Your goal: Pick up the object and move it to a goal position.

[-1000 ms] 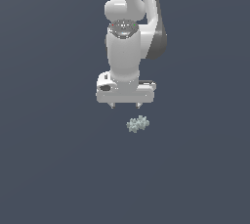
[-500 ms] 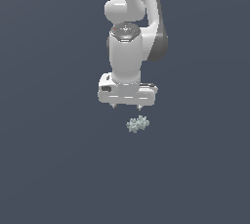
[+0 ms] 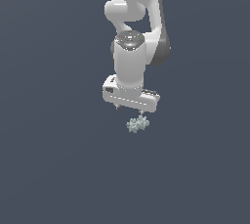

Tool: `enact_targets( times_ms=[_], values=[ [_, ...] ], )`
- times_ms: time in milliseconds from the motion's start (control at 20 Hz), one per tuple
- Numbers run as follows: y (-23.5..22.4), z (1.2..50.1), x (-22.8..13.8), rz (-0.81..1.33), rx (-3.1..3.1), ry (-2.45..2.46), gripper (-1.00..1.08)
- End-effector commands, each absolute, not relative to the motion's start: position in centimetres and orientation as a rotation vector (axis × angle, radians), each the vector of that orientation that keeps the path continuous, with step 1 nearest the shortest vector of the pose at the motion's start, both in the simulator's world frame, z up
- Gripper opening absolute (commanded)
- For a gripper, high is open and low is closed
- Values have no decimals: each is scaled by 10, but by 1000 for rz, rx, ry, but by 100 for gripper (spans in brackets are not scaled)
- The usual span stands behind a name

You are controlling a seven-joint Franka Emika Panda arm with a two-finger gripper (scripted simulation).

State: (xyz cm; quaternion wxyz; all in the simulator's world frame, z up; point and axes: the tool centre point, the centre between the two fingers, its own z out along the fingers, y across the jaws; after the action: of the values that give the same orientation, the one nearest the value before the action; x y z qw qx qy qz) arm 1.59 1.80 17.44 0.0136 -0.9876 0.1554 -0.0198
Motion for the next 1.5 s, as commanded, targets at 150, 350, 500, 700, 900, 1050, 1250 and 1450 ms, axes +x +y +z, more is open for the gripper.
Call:
enact_targets(
  times_ms=[150,350,500,700,900,1050,1250,1450],
  values=[
    [25,164,16,-48,-3035,693,100],
    [30,156,16,-38,-2998,842,100],
    [34,150,16,-31,-2967,953,100],
    [39,143,15,-23,-2918,1099,100],
    [44,135,15,-16,-2864,1242,100],
    [48,129,15,-11,-2819,1349,100],
    [52,122,14,-6,-2753,1487,100],
    [56,116,13,-3,-2691,1606,100]
  ],
)
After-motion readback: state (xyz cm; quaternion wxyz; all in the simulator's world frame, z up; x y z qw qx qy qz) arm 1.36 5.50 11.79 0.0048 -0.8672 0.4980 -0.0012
